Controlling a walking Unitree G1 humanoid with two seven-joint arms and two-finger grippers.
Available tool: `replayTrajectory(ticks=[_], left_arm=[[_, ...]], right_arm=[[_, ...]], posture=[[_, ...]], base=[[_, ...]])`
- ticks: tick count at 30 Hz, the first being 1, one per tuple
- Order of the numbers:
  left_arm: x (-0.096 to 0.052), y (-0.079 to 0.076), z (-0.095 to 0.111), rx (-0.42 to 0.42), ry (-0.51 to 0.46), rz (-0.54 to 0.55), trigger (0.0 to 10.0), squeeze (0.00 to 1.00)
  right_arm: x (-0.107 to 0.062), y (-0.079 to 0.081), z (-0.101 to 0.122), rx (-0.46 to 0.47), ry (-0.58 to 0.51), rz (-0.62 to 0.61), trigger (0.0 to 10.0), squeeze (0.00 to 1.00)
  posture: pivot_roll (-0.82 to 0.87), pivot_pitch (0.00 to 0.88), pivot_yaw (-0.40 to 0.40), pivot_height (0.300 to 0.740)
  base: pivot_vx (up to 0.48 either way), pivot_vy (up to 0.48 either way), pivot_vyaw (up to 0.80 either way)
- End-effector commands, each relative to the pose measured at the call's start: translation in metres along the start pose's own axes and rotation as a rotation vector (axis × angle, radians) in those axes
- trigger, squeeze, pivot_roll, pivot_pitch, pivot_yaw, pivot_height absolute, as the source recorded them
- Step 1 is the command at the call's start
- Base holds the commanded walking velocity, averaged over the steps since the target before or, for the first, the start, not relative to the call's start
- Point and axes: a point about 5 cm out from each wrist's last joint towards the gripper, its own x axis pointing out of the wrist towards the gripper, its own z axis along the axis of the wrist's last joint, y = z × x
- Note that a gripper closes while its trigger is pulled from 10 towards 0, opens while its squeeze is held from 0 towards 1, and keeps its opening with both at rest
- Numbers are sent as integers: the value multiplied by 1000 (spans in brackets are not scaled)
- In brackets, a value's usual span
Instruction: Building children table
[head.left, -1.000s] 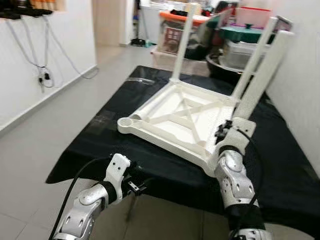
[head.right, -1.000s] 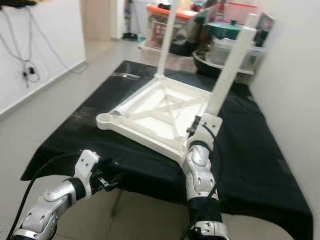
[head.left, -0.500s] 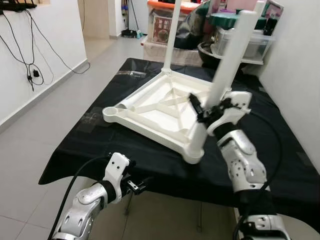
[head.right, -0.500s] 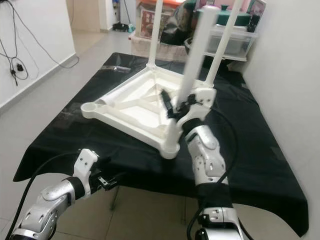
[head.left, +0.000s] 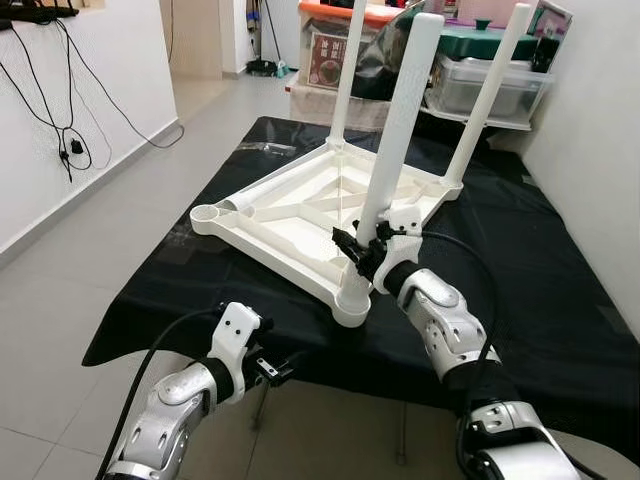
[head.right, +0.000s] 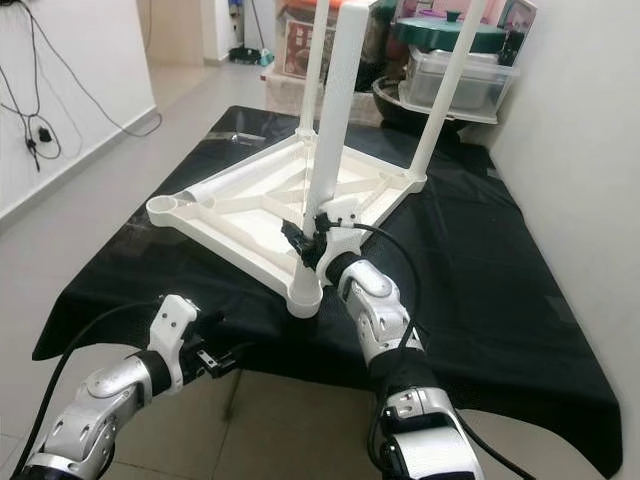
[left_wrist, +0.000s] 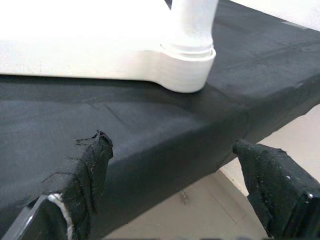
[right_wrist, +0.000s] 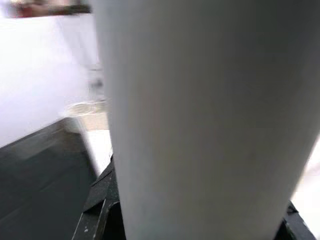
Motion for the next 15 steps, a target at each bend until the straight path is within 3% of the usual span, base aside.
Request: replayTrajectory(ticks=[1, 2, 3, 4, 5, 6, 7, 8, 11, 12, 14, 15], left_arm=[[-1, -3, -2, -11, 7, -7, 10000, 0], [-2, -3, -3, -10, 11, -5, 10000, 0], [-2, -2, -3, -10, 12, -4, 10000, 0], [-2, -2, -3, -10, 12, -4, 10000, 0], [-2, -1, -3, -8, 12, -3, 10000, 0], [-2, -1, -3, -8, 12, -3, 10000, 0], [-2, 0, -2, -7, 11, -2, 10000, 0], [-2, 0, -2, -5, 13, -2, 10000, 0], [-2, 1, -3, -5, 15, -2, 10000, 0], [-1, 0, -4, -6, 17, -6, 10000, 0], [-1, 0, -4, -6, 17, -6, 10000, 0], [1, -3, -4, -5, 19, -16, 10000, 0]], right_arm=[[-8, -27, -22, 43, 125, -191, 0, 0], [-11, -39, -24, 79, 128, -322, 0, 0], [-21, -58, -29, 130, 121, -531, 0, 0], [-21, -58, -29, 130, 121, -531, 0, 0], [-38, -75, -33, 154, 104, -756, 0, 0], [-38, -75, -33, 154, 104, -756, 0, 0], [-52, -85, -37, 152, 87, -917, 0, 0], [-62, -83, -41, 161, 82, -1004, 0, 0], [-67, -74, -44, 178, 82, -1026, 0, 0], [-67, -64, -46, 186, 89, -993, 4275, 0], [-67, -64, -46, 186, 89, -993, 4275, 0], [-61, -50, -45, 154, 97, -896, 10000, 0]], posture=[[102, 0, -110, 740], [102, 0, -111, 740], [102, 0, -111, 740], [102, 0, -111, 740], [101, 0, -110, 740], [101, 0, -110, 740], [94, 0, -105, 740], [93, 0, -104, 740], [84, 0, -96, 740], [70, 0, -85, 740], [70, 0, -85, 740], [66, 0, -83, 740]], base=[[0, 0, 0], [0, 0, 0], [0, 0, 0], [0, 0, 0], [0, 0, 0], [0, 0, 0], [0, 0, 0], [0, 0, 0], [0, 0, 0], [0, 0, 0], [0, 0, 0], [0, 0, 0]])
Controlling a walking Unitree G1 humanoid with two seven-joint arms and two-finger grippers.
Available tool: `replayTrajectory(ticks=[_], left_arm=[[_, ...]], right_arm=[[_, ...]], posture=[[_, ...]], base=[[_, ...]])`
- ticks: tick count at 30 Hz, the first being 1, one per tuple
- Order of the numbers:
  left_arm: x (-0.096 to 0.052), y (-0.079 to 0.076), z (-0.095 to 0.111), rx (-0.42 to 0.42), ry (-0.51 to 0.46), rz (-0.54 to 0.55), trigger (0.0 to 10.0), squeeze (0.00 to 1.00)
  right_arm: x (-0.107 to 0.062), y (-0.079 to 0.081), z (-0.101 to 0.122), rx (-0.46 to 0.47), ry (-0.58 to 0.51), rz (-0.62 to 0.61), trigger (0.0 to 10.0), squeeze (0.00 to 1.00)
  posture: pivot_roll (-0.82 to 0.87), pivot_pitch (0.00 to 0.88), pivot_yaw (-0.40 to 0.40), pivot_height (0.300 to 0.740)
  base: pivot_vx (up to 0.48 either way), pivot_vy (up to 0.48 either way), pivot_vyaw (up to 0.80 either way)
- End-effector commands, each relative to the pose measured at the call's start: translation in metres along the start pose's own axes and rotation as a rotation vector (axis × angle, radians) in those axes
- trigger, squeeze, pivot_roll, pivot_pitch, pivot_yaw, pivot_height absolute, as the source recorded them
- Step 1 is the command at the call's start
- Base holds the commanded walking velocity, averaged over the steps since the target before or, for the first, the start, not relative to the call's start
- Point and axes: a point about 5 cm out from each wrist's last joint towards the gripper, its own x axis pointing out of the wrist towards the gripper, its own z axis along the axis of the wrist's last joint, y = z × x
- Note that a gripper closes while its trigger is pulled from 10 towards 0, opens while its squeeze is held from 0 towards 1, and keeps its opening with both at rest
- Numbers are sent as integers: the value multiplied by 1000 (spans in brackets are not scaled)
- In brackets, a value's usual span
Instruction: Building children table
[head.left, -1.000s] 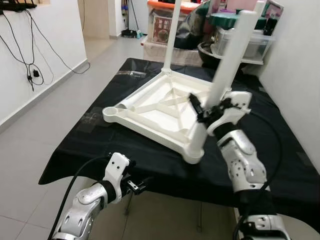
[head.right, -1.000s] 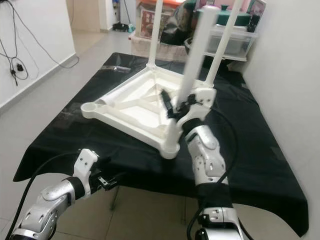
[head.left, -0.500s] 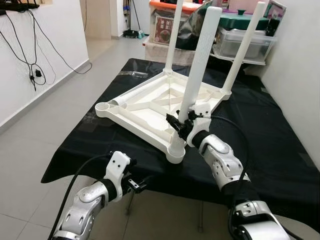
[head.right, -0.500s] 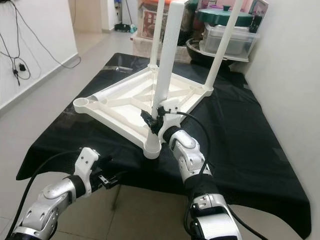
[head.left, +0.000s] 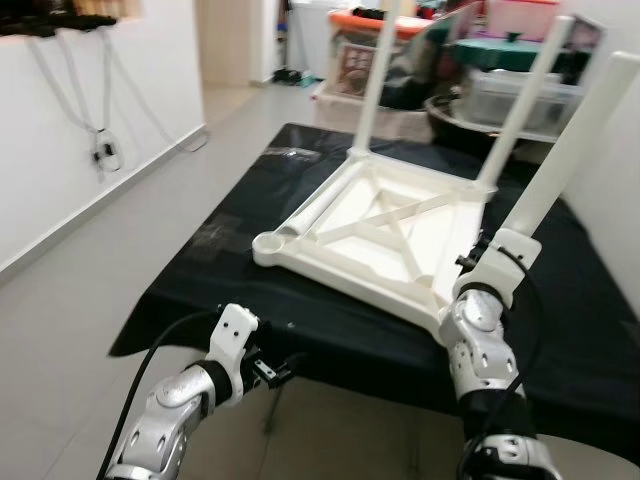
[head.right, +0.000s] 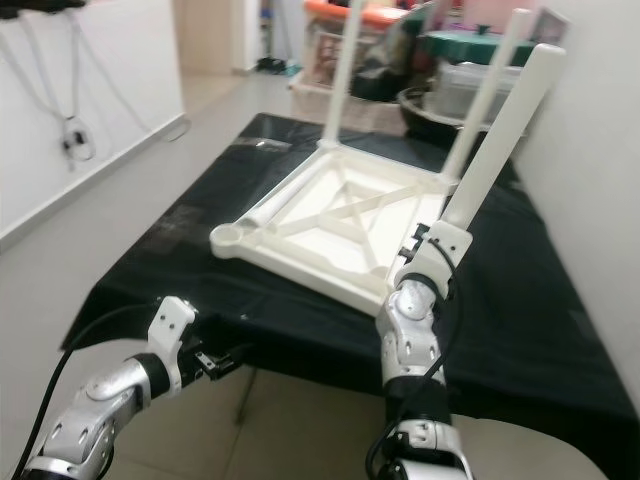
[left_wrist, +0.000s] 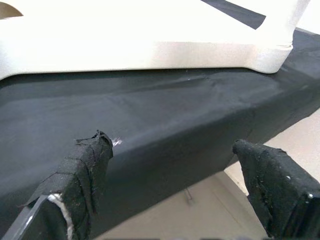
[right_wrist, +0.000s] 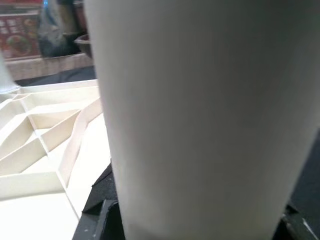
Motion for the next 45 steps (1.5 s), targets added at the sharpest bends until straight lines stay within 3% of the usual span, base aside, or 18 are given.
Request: replayTrajectory(ticks=[1, 9, 10, 14, 16, 22, 23, 25, 26, 30, 32, 35, 36, 37, 38, 40, 41, 45], left_arm=[[5, -5, 0, 2, 9, -25, 10000, 0], [5, -1, 3, 6, 4, -14, 10000, 0], [3, 0, 2, 6, 5, -12, 10000, 0], [2, 0, 0, 4, 8, -12, 10000, 0], [4, -3, -2, -5, 5, -18, 10000, 0], [7, -6, 1, -8, -6, -24, 10000, 0], [7, -5, 1, -4, -4, -22, 10000, 0], [7, -5, 1, -1, -2, -21, 10000, 0], [6, -4, 1, 0, -3, -19, 10000, 0], [5, -3, 1, 0, -3, -16, 10000, 0], [3, -3, 0, -3, 0, -12, 10000, 0], [3, -3, 0, -3, 0, -12, 10000, 0], [2, -4, -1, -4, 2, -11, 10000, 0], [2, -4, -1, -4, 2, -11, 10000, 0], [1, -4, -1, -5, 2, -10, 10000, 0], [1, -4, -1, -5, 2, -10, 10000, 0], [1, -5, -2, -5, 6, -9, 10000, 0], [2, -5, -2, -2, 10, -19, 10000, 0]], right_arm=[[-14, 14, -25, -36, 115, 151, 10000, 1000], [-16, 38, -5, 10, 39, 371, 10000, 1000], [-13, 45, 6, 51, 16, 486, 10000, 0], [-13, 50, 20, 83, -22, 610, 10000, 0], [-20, 54, 42, 108, -86, 930, 10000, 0], [-31, 56, 35, 15, -57, 1206, 10000, 0], [-30, 58, 25, -30, -25, 1203, 5804, 0], [-28, 60, 18, -58, -7, 1190, 5804, 0], [-25, 63, 11, -53, 22, 1128, 0, 0], [-18, 63, 3, -69, 51, 1009, 0, 0], [9, 35, -13, -75, 138, 508, 0, 0], [9, 35, -13, -75, 138, 508, 0, 0], [17, 8, -22, -84, 161, 243, 0, 0], [17, 8, -22, -84, 161, 243, 0, 0], [20, -15, -27, -95, 162, 53, 0, 0], [20, -15, -27, -95, 162, 53, 0, 0], [22, -38, -30, -107, 159, -73, 0, 0], [25, -57, -27, -107, 141, -139, 0, 0]], posture=[[78, 0, -91, 740], [83, 0, -97, 740], [73, 0, -96, 740], [71, 0, -97, 740], [68, 0, -98, 740], [76, 0, -103, 740], [87, 0, -110, 740], [87, 0, -110, 740], [90, 0, -111, 740], [90, 0, -111, 740], [90, 0, -111, 740], [90, 0, -111, 740], [91, 0, -112, 740], [91, 0, -112, 740], [93, 0, -113, 740], [93, 0, -113, 740], [85, 0, -100, 740], [73, 0, -89, 740]], base=[[0, 0, 0], [0, 0, 0], [0, 0, 0], [0, 0, 0], [0, 0, 0], [0, 0, 0], [0, 0, 0], [0, 0, 0], [0, 0, 0], [0, 0, 0], [0, 0, 0], [0, 0, 0], [0, 0, 0], [0, 0, 0], [0, 0, 0], [0, 0, 0], [0, 0, 0], [0, 0, 0]])
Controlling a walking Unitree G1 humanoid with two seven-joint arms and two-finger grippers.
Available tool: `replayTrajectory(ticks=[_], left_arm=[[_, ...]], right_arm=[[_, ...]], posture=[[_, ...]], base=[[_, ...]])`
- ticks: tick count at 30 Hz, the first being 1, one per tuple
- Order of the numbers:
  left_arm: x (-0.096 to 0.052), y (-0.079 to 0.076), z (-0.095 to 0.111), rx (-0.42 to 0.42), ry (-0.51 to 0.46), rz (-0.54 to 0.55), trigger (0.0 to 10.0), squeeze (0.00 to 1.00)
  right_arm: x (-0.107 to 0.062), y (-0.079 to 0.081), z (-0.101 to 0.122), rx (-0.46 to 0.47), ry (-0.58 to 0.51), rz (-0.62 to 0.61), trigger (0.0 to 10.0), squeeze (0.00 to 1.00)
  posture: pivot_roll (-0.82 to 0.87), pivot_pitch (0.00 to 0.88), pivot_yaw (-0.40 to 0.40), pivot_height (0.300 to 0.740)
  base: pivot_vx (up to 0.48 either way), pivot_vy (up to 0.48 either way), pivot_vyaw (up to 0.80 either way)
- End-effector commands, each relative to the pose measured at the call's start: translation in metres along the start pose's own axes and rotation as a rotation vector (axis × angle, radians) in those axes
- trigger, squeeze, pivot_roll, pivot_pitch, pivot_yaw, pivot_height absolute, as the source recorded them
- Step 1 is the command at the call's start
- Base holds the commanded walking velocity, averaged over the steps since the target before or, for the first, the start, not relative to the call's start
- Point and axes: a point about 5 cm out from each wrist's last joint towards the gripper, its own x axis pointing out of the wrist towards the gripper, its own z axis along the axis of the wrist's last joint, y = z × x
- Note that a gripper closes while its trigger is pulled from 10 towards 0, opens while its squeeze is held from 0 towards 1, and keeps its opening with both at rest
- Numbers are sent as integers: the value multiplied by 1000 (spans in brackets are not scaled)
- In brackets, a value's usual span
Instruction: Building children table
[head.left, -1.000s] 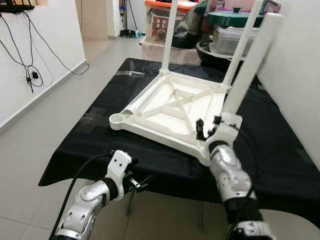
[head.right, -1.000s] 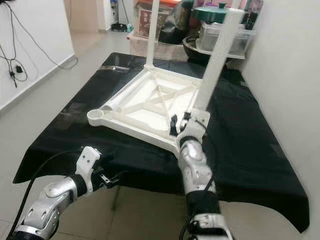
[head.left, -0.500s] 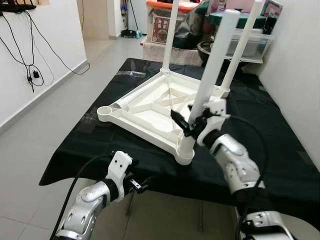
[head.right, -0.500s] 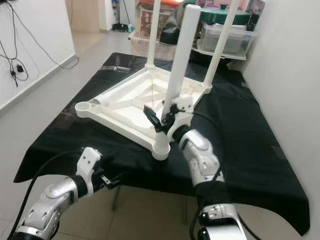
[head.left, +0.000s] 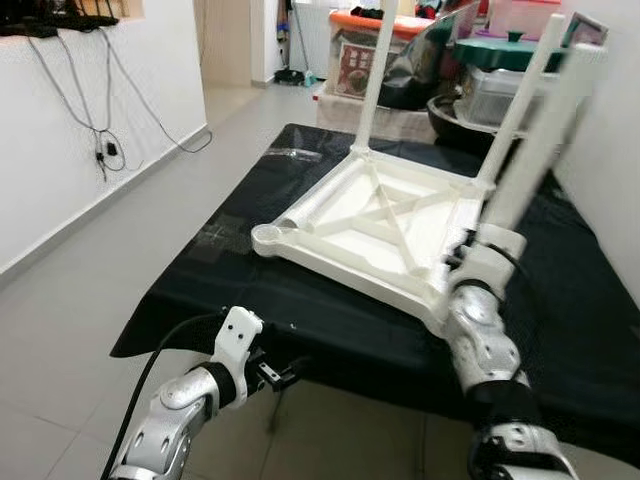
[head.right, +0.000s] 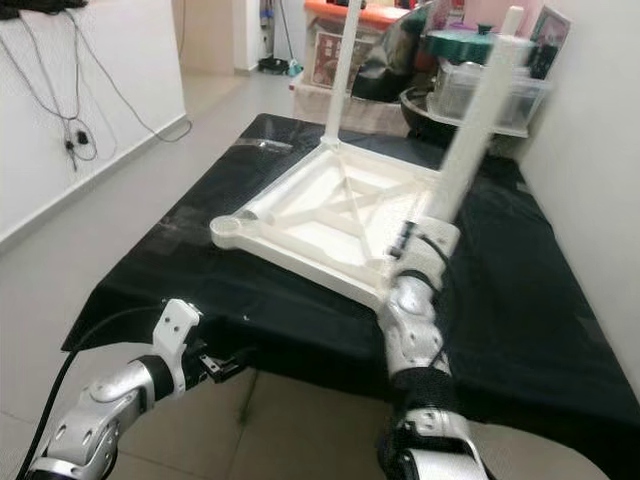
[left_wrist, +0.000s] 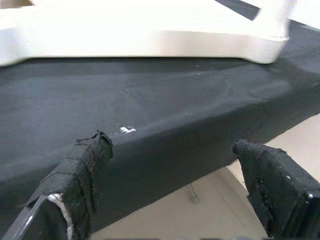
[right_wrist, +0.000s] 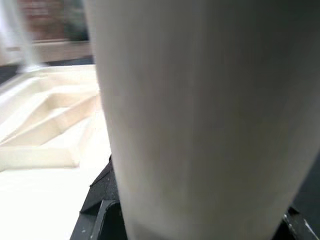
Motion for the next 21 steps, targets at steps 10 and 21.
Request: replayTrajectory(ticks=[10, 21], left_arm=[[5, -3, 1, 4, 4, -18, 10000, 0], [2, -1, -1, 5, 9, -8, 10000, 0]], right_arm=[[-6, 10, -16, 15, 92, 116, 10000, 0], [-10, 30, 14, 121, -66, 231, 10000, 1000]], posture=[[78, 0, -98, 740], [79, 0, -99, 740]], base=[[0, 0, 0], [0, 0, 0]])
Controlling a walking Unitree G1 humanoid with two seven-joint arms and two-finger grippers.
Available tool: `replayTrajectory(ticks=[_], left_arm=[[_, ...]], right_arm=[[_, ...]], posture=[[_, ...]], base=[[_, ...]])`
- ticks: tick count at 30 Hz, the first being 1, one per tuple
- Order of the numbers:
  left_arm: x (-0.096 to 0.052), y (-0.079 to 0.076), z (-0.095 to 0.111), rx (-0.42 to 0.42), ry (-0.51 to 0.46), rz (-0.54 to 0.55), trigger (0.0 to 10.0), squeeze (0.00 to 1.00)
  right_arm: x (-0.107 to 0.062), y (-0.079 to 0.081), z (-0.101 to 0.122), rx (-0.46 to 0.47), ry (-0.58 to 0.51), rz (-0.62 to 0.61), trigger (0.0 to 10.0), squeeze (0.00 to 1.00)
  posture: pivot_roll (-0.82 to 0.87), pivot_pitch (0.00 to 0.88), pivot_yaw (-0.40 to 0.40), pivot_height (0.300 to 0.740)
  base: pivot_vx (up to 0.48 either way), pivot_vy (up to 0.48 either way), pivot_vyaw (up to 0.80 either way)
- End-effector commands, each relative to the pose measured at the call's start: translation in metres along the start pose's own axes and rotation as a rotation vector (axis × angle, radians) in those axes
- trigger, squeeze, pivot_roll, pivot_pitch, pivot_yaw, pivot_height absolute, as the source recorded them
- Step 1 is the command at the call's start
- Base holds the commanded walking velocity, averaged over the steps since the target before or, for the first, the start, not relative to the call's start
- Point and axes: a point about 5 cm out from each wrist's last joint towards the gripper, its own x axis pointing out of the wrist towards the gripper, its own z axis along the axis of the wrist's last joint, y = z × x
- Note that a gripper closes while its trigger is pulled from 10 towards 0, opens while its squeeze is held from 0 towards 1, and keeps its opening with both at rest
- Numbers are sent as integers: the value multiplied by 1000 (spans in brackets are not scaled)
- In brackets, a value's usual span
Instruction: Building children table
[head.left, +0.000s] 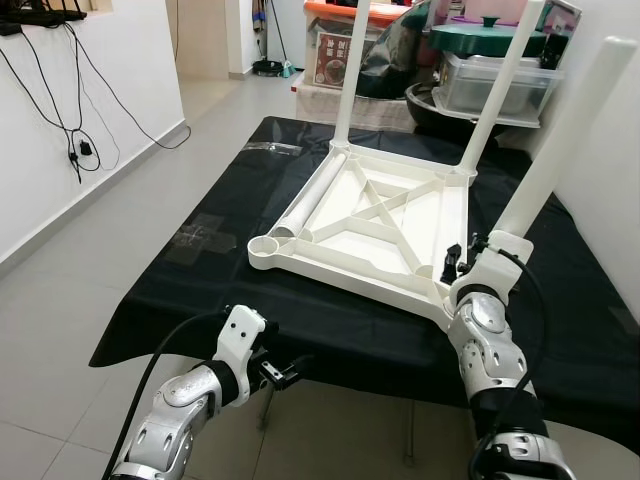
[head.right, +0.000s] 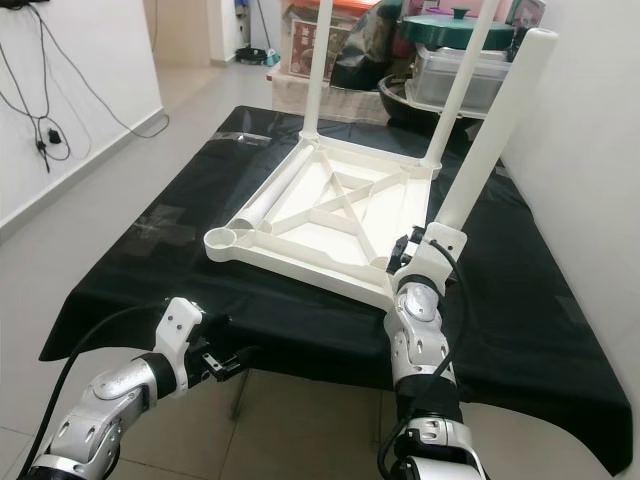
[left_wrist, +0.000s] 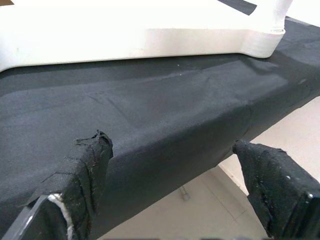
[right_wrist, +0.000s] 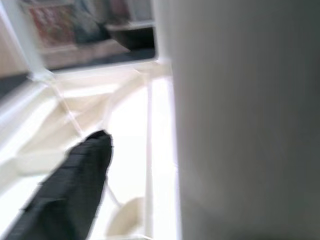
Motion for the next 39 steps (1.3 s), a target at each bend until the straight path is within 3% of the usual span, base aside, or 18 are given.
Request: replayTrajectory(ticks=[1, 2, 5, 7, 11, 16, 17, 18, 20, 23, 24, 29, 31, 32, 34, 35, 37, 39], left_arm=[[1, 0, -2, 2, 8, -3, 10000, 0], [2, -1, -2, 4, 8, -8, 10000, 0], [3, -2, -2, 5, 8, -12, 10000, 0], [5, -3, -1, 4, 5, -14, 10000, 0], [5, -3, -2, 2, 6, -14, 10000, 0], [5, -4, -2, 3, 7, -17, 10000, 0], [6, -3, -1, 3, 4, -17, 10000, 0], [6, -3, -1, 3, 4, -17, 10000, 0], [6, -2, 0, 5, 0, -16, 10000, 0], [6, -2, 0, 5, -1, -15, 10000, 0], [6, -2, 1, 7, -2, -14, 10000, 0], [3, -1, 1, 7, -4, -9, 10000, 0], [1, 0, 0, 8, 2, -7, 10000, 0], [1, 0, 0, 8, 2, -7, 10000, 0], [1, -1, 0, 8, 1, -11, 10000, 0], [1, -1, 0, 8, 1, -11, 10000, 0], [3, -1, 0, 9, 0, -11, 10000, 0], [3, -1, 0, 8, 1, -12, 10000, 0]], right_arm=[[1, 12, 11, 58, -38, 109, 10000, 847], [4, 15, 17, 75, -55, 207, 10000, 0], [6, 17, 22, 84, -69, 274, 10000, 0], [12, 14, 33, 59, -96, 506, 10000, 0], [10, 12, 37, -21, -84, 763, 10000, 0], [6, 17, 30, -62, -51, 869, 9922, 0], [2, 23, 23, -84, -29, 936, 8039, 0], [2, 23, 23, -84, -29, 936, 8039, 0], [-6, 38, 8, -109, 21, 1029, 2196, 0], [-8, 42, 3, -115, 35, 1053, 2196, 0], [-7, 46, -5, -141, 69, 1040, 0, 0], [-4, 48, -17, -156, 138, 973, 0, 0], [6, 39, -18, -169, 157, 771, 0, 0], [6, 39, -18, -169, 157, 771, 0, 0], [24, 8, -17, -144, 173, 285, 0, 0], [24, 8, -17, -144, 173, 285, 0, 0], [17, -29, -25, -121, 146, -134, 0, 0], [1, -36, -32, -119, 110, -250, 0, 0]], posture=[[73, 0, -96, 740], [72, 0, -95, 740], [72, 0, -95, 740], [75, 0, -101, 740], [72, 0, -100, 740], [75, 0, -101, 740], [79, 0, -102, 740], [79, 0, -102, 740], [88, 0, -106, 740], [88, 0, -106, 740], [88, 0, -106, 740], [107, 0, -113, 740], [104, 0, -109, 740], [104, 0, -109, 740], [100, 0, -107, 740], [100, 0, -107, 740], [92, 0, -101, 740], [86, 0, -96, 740]], base=[[0, 0, 0], [0, 0, 0], [0, 0, 0], [0, 0, 0], [0, 0, 0], [0, 0, 0], [0, 0, 0], [0, 0, 0], [0, 0, 0], [0, 0, 0], [0, 0, 0], [0, 0, 0], [0, 0, 0], [0, 0, 0], [0, 0, 0], [0, 0, 0], [0, 0, 0], [0, 0, 0]])
